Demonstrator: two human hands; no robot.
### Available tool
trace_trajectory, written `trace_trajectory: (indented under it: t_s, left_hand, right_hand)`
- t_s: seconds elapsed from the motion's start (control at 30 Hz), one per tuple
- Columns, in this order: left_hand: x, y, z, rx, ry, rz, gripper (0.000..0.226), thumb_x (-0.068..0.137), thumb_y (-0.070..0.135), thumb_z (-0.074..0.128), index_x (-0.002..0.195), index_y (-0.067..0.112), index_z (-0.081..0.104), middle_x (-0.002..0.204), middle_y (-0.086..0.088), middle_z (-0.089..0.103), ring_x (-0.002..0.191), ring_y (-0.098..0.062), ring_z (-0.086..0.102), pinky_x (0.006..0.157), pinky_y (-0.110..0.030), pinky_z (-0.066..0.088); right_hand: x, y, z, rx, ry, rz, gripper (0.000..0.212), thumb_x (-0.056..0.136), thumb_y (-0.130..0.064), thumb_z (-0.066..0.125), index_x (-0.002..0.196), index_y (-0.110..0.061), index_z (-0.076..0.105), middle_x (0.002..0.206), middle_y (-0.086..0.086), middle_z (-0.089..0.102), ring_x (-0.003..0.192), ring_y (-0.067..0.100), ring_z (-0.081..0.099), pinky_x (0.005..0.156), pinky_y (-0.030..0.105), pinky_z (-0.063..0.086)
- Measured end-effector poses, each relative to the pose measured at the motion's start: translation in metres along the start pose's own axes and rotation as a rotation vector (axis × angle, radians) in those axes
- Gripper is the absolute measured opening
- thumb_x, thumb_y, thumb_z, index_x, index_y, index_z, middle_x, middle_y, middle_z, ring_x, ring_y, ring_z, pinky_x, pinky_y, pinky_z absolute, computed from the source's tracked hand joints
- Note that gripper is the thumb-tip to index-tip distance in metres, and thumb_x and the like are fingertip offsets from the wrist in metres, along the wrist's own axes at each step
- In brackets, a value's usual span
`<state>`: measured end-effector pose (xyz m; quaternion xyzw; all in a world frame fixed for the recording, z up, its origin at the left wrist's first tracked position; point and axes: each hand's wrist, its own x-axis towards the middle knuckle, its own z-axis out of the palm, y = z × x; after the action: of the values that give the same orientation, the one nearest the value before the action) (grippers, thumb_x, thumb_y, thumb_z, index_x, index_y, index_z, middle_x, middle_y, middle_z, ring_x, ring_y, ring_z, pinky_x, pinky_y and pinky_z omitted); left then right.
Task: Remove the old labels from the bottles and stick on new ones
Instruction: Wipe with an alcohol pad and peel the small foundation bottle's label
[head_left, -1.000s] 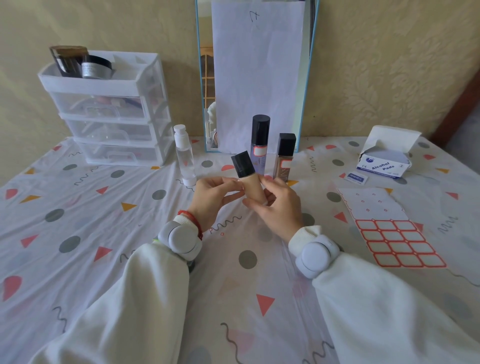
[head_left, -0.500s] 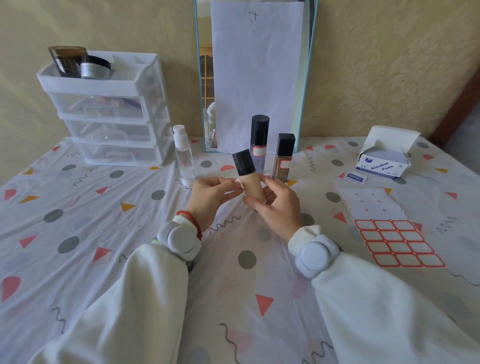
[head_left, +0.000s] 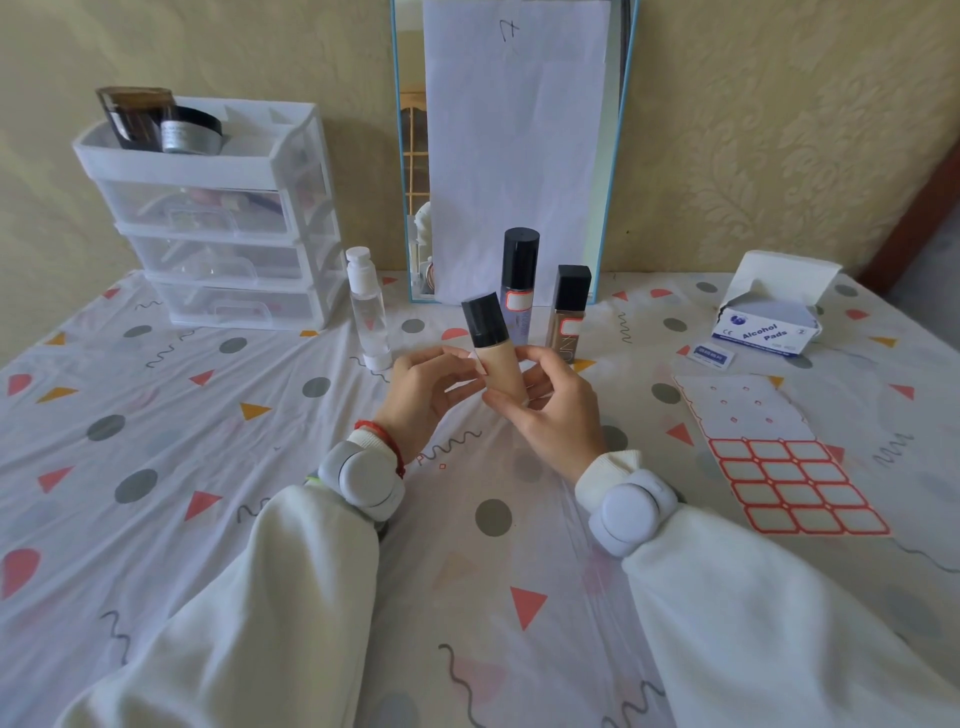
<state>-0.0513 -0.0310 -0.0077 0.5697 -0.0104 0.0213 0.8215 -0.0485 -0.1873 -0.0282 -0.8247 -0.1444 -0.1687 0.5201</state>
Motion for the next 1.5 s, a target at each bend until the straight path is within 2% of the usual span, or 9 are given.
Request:
trace_trajectory:
  t_s: [0.17,0.3,0.6,0.7,0.83,1.07,1.23,1.37,1.5]
  left_hand:
    - [-0.001,0.003,-0.001,-0.067,-0.027,-0.025,0.020,0.092,0.006,0.042,0.086,-0.001,0.059,0.088,-0.016,0.065,0.086,-0.027,0.065,0.080,-0.032,0.056]
    - [-0.003,-0.002,0.004,0.130,0.047,0.023,0.011,0.087,0.001,0.063,0.076,-0.002,0.065,0.081,-0.013,0.070,0.081,-0.023,0.069,0.076,-0.029,0.057]
    - [-0.003,-0.002,0.003,0.198,0.117,0.073,0.015,0.081,-0.005,0.066,0.069,0.003,0.073,0.087,-0.017,0.073,0.085,-0.028,0.069,0.084,-0.035,0.057]
    - [-0.003,-0.002,0.001,0.217,0.107,0.087,0.017,0.079,-0.003,0.068,0.066,0.006,0.074,0.082,-0.012,0.074,0.081,-0.023,0.071,0.081,-0.031,0.058]
    - [-0.002,-0.003,-0.002,0.235,0.112,0.106,0.010,0.077,0.000,0.072,0.067,0.003,0.074,0.078,-0.010,0.074,0.076,-0.019,0.071,0.073,-0.023,0.056]
    - [0.002,-0.005,-0.007,0.217,0.154,0.093,0.006,0.074,0.002,0.076,0.069,-0.001,0.072,0.081,-0.015,0.074,0.080,-0.022,0.072,0.073,-0.023,0.055]
    - [0.003,-0.005,-0.007,0.245,0.182,0.091,0.010,0.074,0.002,0.075,0.065,0.005,0.072,0.072,-0.008,0.073,0.072,-0.016,0.071,0.069,-0.020,0.055]
    - [0.004,-0.005,-0.009,0.236,0.199,0.079,0.012,0.077,0.001,0.073,0.065,0.004,0.072,0.078,-0.016,0.073,0.077,-0.022,0.071,0.076,-0.027,0.057]
    - [0.004,-0.005,-0.008,0.238,0.205,0.075,0.008,0.078,0.000,0.072,0.072,-0.005,0.070,0.087,-0.025,0.071,0.081,-0.026,0.071,0.081,-0.030,0.057]
  right_hand:
    - [0.001,0.001,0.000,-0.013,0.027,0.022,0.045,0.072,-0.035,0.082,0.112,-0.023,0.063,0.092,-0.007,0.068,0.080,0.013,0.063,0.076,0.038,0.054]
    - [0.000,0.001,0.000,-0.027,0.024,0.001,0.048,0.072,-0.036,0.082,0.113,-0.021,0.063,0.087,-0.006,0.068,0.077,0.012,0.065,0.072,0.034,0.057]
    - [0.000,-0.003,-0.002,0.016,-0.014,0.056,0.036,0.076,-0.034,0.080,0.108,-0.024,0.068,0.087,-0.003,0.070,0.078,0.011,0.066,0.076,0.038,0.057]
    - [0.000,-0.004,-0.002,0.051,-0.044,0.090,0.030,0.077,-0.034,0.078,0.103,-0.023,0.069,0.085,-0.002,0.070,0.078,0.014,0.067,0.076,0.040,0.057]
    - [0.000,-0.003,-0.002,0.088,-0.073,0.131,0.039,0.079,-0.034,0.078,0.112,-0.015,0.067,0.090,0.003,0.071,0.084,0.018,0.067,0.079,0.042,0.058]
    - [0.001,-0.001,-0.001,0.160,-0.066,0.160,0.041,0.078,-0.033,0.078,0.114,-0.021,0.062,0.093,0.001,0.073,0.084,0.012,0.068,0.081,0.034,0.057]
    - [0.002,0.001,-0.001,0.191,-0.082,0.161,0.031,0.082,-0.029,0.075,0.108,-0.030,0.057,0.095,0.000,0.073,0.087,0.011,0.068,0.079,0.026,0.056]
    - [0.003,0.003,-0.001,0.186,-0.091,0.150,0.029,0.086,-0.024,0.070,0.112,-0.012,0.065,0.095,0.003,0.073,0.086,0.012,0.069,0.073,0.017,0.052]
    - [0.003,0.002,-0.001,0.231,-0.142,0.159,0.029,0.092,-0.021,0.063,0.117,-0.009,0.064,0.100,0.007,0.072,0.092,0.017,0.067,0.079,0.023,0.051]
